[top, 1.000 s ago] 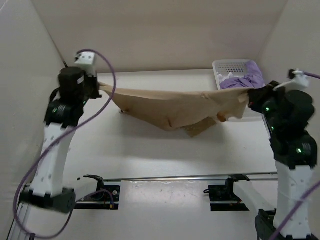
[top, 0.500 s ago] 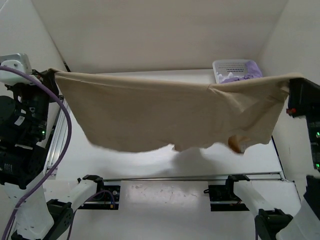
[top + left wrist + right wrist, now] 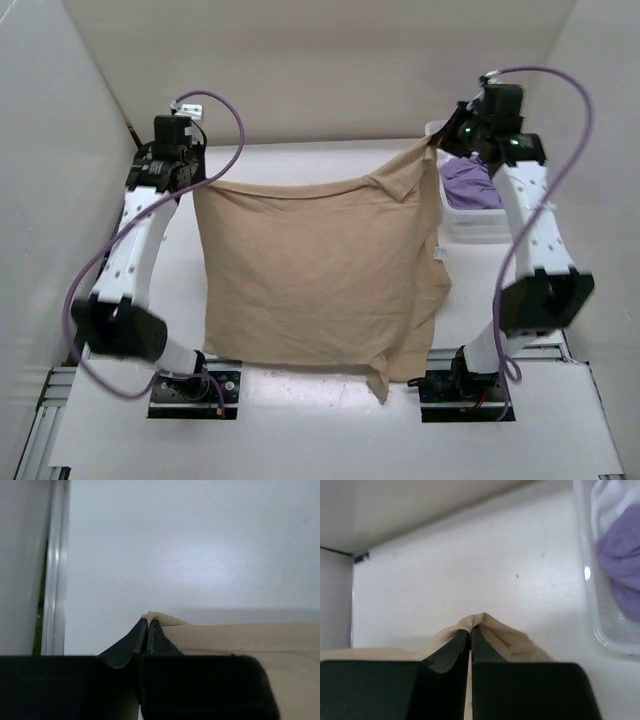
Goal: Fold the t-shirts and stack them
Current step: Flatten out the tshirt, then fold the flattened tshirt in 1/3 of the way
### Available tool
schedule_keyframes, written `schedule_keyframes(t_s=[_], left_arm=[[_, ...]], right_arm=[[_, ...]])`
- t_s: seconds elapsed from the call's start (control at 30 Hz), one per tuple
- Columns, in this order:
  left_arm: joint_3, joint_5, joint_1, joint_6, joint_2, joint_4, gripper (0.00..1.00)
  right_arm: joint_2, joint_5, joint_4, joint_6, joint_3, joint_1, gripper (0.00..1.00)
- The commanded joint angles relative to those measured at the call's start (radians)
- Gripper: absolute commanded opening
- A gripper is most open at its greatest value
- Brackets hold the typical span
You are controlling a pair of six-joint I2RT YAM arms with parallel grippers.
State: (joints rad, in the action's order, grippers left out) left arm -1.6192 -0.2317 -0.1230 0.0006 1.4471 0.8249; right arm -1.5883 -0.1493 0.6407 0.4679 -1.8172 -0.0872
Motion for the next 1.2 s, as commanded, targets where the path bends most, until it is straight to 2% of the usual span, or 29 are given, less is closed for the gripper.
schedule_keyframes(t_s=[0.0,0.17,0.3,0.63,0.93,1.17], left_arm=[[0.018,0.081,0.065,-0.001,0.082,-0.072,0.13],[0.05,0.141,0.117,-0.001,0.229,-0.105,0.12],[0.061,0.163,0.128,-0.001,0.303,-0.106,0.12],[0.105,0.134,0.16,-0.001,0.348,-0.115,0.13],[0.073,0.082,0.197,-0.001,0.401,-0.115,0.13],[0.134,0.063,0.197,-0.001,0.411,-0.115,0.13]], right_arm=[[-0.074,-0.088,-0.058,0.034,0.018,-0.003,0.0],[-0.251,-0.206,-0.058,0.057,0.087,-0.003,0.0],[-0.3,-0.251,-0.058,0.066,0.156,-0.003,0.0],[-0.28,-0.272,-0.029,0.037,0.249,-0.003,0.0],[-0.249,-0.384,-0.018,0.066,0.268,0.006,0.0],[-0.217,-0.447,-0.009,0.094,0.289,0.006,0.0]])
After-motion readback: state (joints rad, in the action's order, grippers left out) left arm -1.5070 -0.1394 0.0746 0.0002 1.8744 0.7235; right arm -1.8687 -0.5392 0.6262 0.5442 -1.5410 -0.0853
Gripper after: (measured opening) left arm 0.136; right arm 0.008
